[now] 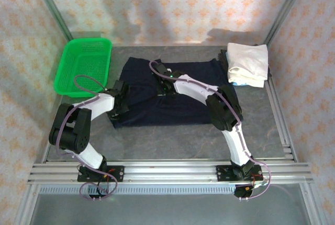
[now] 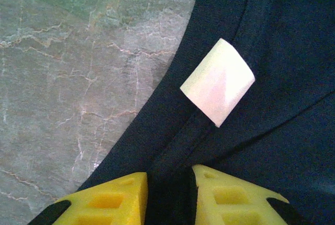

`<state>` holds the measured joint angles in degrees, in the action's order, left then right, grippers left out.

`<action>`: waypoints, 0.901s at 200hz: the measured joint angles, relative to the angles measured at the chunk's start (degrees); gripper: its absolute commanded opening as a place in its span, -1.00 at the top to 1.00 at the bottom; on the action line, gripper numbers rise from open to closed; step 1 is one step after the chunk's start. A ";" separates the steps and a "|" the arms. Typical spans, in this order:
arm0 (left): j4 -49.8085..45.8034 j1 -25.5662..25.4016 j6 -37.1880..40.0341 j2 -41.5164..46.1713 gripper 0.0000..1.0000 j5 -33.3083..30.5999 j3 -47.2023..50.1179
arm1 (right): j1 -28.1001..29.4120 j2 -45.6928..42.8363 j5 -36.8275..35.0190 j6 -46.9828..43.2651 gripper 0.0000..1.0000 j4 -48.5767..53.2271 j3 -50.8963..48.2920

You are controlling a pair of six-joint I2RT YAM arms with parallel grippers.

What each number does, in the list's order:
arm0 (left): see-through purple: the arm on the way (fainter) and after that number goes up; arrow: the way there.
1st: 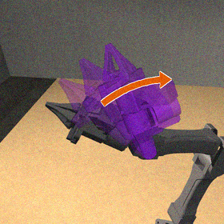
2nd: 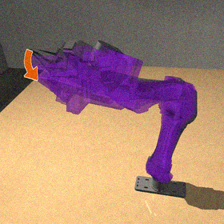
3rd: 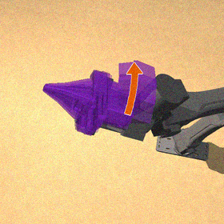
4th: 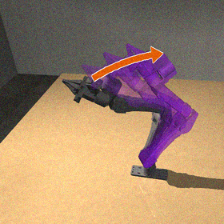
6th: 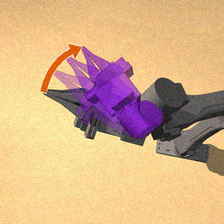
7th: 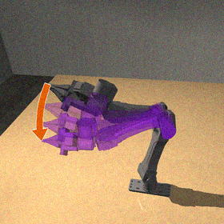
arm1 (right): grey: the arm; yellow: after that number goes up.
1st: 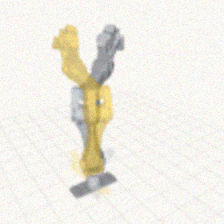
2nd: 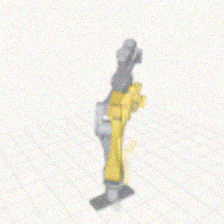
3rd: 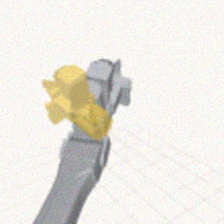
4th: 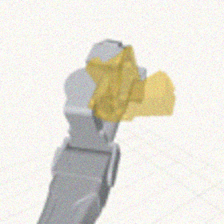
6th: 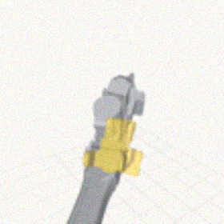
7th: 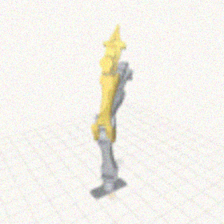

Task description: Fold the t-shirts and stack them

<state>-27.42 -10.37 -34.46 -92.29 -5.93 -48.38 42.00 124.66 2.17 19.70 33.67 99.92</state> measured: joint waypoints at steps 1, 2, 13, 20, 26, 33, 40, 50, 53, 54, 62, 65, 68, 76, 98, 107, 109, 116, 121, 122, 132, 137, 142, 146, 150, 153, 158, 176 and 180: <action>0.00 0.00 0.00 0.00 0.45 0.00 0.02 | -0.02 0.04 0.02 0.00 1.00 -0.04 -0.02; 0.00 0.00 0.00 0.00 0.46 0.00 0.02 | -0.09 0.11 0.09 0.00 1.00 -0.11 -0.02; 0.09 0.00 -0.02 0.13 0.45 0.00 0.17 | -0.55 0.76 0.46 0.28 0.82 -0.42 -0.09; 0.13 0.00 -0.02 0.33 0.42 0.00 0.35 | -0.83 1.22 0.81 0.61 0.56 -0.44 -0.28; 0.15 0.00 -0.02 0.59 0.40 0.00 0.57 | -1.03 1.51 0.98 0.76 0.46 -0.39 -0.46; 0.02 0.00 -0.04 1.07 0.37 0.00 0.98 | -1.31 1.64 1.03 0.74 0.46 -0.26 -0.79; -0.17 0.04 -0.07 1.57 0.31 0.13 1.38 | -1.62 1.62 1.03 1.03 0.46 -0.07 -1.25; -0.68 0.04 0.09 2.56 0.11 0.63 1.86 | -2.01 1.38 0.98 1.11 0.46 0.09 -2.01; -0.85 0.04 -0.22 2.84 0.05 0.74 1.97 | -2.12 1.16 0.92 1.14 0.46 0.00 -2.40; -0.87 0.04 -0.33 2.93 0.03 0.79 1.97 | -2.14 1.14 0.90 1.11 0.46 0.00 -2.51; -1.55 0.17 -0.22 3.80 -0.12 1.18 1.99 | -2.38 0.09 0.70 1.11 0.46 -0.24 -4.35; -1.84 0.22 0.35 4.28 -0.15 1.33 1.99 | -2.45 -0.57 0.50 1.14 0.46 -0.33 -5.31; -1.95 0.26 -0.24 4.66 -0.16 1.51 1.99 | -2.47 -1.20 0.50 1.11 0.46 -0.37 -6.32; -2.56 0.26 0.07 6.01 -0.18 1.95 1.92 | -2.56 -3.76 0.11 1.16 0.46 -0.28 -9.66; -4.35 -0.31 0.50 9.70 -0.21 2.56 0.46 | -2.54 -12.37 -1.84 1.49 0.46 -0.33 -18.80; -4.55 -1.33 0.57 10.64 -0.21 2.54 -0.57 | -2.54 -15.72 -2.75 1.86 0.47 -0.70 -22.10; -4.57 -1.55 0.57 10.78 -0.21 2.54 -0.76 | -2.54 -16.63 -2.89 1.95 0.48 -0.72 -23.04; -4.55 -2.99 0.63 10.93 -0.19 2.62 -1.77 | -2.56 -19.10 -3.63 2.45 0.49 -1.20 -25.75; -4.44 -4.11 0.66 10.84 -0.18 2.93 -2.36 | -2.64 -20.65 -4.22 2.99 0.50 -1.70 -27.65; -4.44 -4.28 0.63 10.82 -0.18 2.97 -2.45 | -2.64 -20.83 -4.24 3.02 0.50 -1.77 -27.93; -4.00 -6.71 0.37 10.25 -0.16 4.07 -3.34 | -2.91 -23.32 -4.92 4.09 0.50 -2.75 -32.06; -3.54 -7.74 0.24 10.03 -0.16 4.35 -3.39 | -3.10 -24.35 -5.11 4.61 0.51 -3.21 -34.16; -3.04 -8.83 -0.11 9.75 -0.16 5.11 -3.17 | -3.30 -25.09 -5.40 5.18 0.51 -3.52 -36.17; -2.54 -9.49 -0.39 9.62 -0.16 5.73 -2.75 | -3.56 -25.64 -5.66 5.73 0.51 -3.63 -37.88; -1.81 -10.05 -0.66 9.60 -0.16 6.16 -2.16 | -3.74 -26.01 -5.70 6.12 0.51 -3.78 -39.26; -1.22 -10.43 -1.03 9.60 -0.16 6.75 -1.49 | -3.93 -26.27 -5.86 6.45 0.52 -3.78 -40.28; 0.00 -10.82 -1.62 9.66 -0.15 7.48 -0.02 | -4.22 -26.67 -5.95 7.02 0.52 -3.85 -42.07; 1.90 -11.02 -3.54 9.77 -0.13 8.74 6.12 | -4.83 -28.76 -7.02 9.11 0.53 -4.94 -46.93; 1.81 -11.02 -3.96 9.77 -0.13 8.79 7.39 | -4.83 -29.62 -7.21 9.51 0.53 -5.16 -47.58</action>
<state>-25.61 -21.39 -38.41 -82.52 2.85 -40.99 37.17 95.04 -5.04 29.21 28.51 52.34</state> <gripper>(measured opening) 0.570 0.240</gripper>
